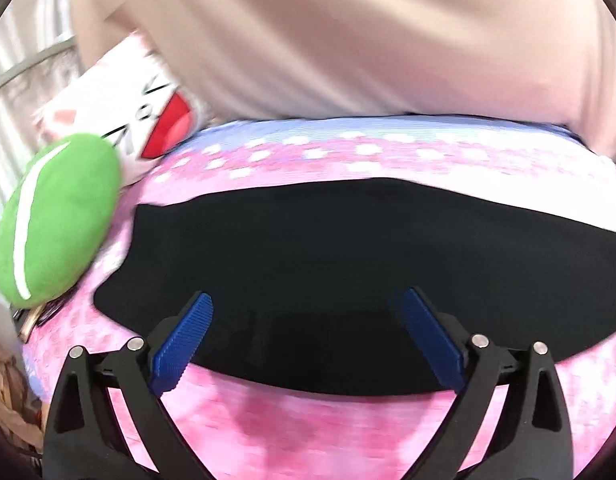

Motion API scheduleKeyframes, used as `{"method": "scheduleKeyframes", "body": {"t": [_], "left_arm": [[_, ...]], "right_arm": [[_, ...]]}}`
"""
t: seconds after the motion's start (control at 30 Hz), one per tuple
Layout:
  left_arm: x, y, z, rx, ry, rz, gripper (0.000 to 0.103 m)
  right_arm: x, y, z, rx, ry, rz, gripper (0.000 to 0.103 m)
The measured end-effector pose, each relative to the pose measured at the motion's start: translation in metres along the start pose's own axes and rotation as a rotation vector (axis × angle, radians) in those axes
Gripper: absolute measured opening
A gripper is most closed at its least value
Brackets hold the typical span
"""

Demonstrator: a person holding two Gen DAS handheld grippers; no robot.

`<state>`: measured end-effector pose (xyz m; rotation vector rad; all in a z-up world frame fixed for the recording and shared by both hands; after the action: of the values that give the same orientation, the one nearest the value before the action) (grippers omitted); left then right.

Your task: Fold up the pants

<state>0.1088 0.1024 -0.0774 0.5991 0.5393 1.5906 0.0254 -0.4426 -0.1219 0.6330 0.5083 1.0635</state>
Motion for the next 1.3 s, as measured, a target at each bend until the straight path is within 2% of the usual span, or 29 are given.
{"method": "scheduleKeyframes", "body": {"t": [0.03,0.1,0.17,0.3,0.37,0.4,0.43,0.5,0.53,0.57,0.6,0.63,0.7,0.77,0.8,0.93,1.03,1.1,1.3], "left_arm": [[-0.016,0.002,-0.002,0.008,-0.012,-0.022,0.095],[-0.052,0.001,-0.009,0.038,-0.035,-0.07,0.095],[-0.087,-0.002,-0.017,0.067,-0.062,-0.101,0.095],[-0.137,0.006,-0.024,0.064,-0.134,-0.105,0.095],[-0.154,0.009,-0.026,0.062,-0.158,-0.1,0.095],[-0.157,0.01,-0.026,0.061,-0.163,-0.096,0.095],[-0.16,0.011,-0.026,0.059,-0.167,-0.088,0.095],[-0.165,0.01,-0.023,0.053,-0.174,-0.076,0.095],[-0.167,0.006,-0.022,0.057,-0.174,-0.067,0.095],[-0.17,0.003,-0.022,0.065,-0.175,-0.064,0.095],[-0.172,0.0,-0.023,0.075,-0.175,-0.062,0.095],[-0.175,-0.002,-0.023,0.081,-0.175,-0.061,0.095],[-0.181,-0.005,-0.025,0.088,-0.183,-0.052,0.095],[-0.187,-0.006,-0.026,0.084,-0.193,-0.053,0.095],[-0.191,-0.005,-0.027,0.083,-0.195,-0.056,0.095],[-0.203,-0.003,-0.028,0.071,-0.201,-0.064,0.095],[-0.205,0.0,-0.028,0.05,-0.215,-0.037,0.095],[-0.203,0.003,-0.027,0.032,-0.225,-0.018,0.095],[-0.186,0.007,-0.026,0.025,-0.205,0.002,0.095]], "right_arm": [[-0.043,-0.003,-0.007,0.014,-0.052,-0.04,0.053],[-0.095,-0.011,-0.013,0.034,-0.114,-0.064,0.053],[-0.112,-0.023,-0.014,0.05,-0.124,-0.05,0.053],[-0.105,-0.056,0.0,0.062,-0.08,0.096,0.052],[-0.091,-0.068,0.004,0.093,-0.048,0.143,0.01],[-0.092,-0.066,0.01,0.085,-0.049,0.149,0.01],[-0.089,-0.059,0.016,0.057,-0.043,0.146,0.004],[-0.093,-0.04,0.029,-0.019,-0.019,0.137,0.004],[-0.099,-0.048,0.024,0.009,-0.017,0.125,0.005],[-0.104,-0.068,0.01,0.086,-0.013,0.115,0.005],[-0.109,-0.077,0.001,0.104,-0.028,0.107,0.005],[-0.114,-0.072,0.001,0.084,-0.044,0.101,0.006],[-0.126,-0.053,0.0,0.049,-0.086,0.087,0.018],[-0.131,-0.033,-0.005,0.018,-0.123,0.114,0.049],[-0.132,-0.026,-0.012,0.019,-0.134,0.121,0.053],[-0.118,-0.019,-0.04,0.084,-0.116,0.123,0.055],[-0.105,-0.025,-0.052,0.104,-0.106,0.096,0.065],[-0.105,-0.03,-0.054,0.118,-0.115,0.073,0.065],[-0.106,-0.031,-0.053,0.109,-0.252,0.147,0.072]]}}
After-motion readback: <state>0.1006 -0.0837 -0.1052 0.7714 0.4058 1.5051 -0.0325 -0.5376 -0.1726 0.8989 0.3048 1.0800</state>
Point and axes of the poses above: each gripper's, at about its wrist camera, not at the fingertips, and y roughly against the way its jaws point, x to its left, z to its top, the point moved 10 cm from there along -y, roughly the way its jaws point, and after that the axes turned 7 degrees about y, right-handed, at the moved point
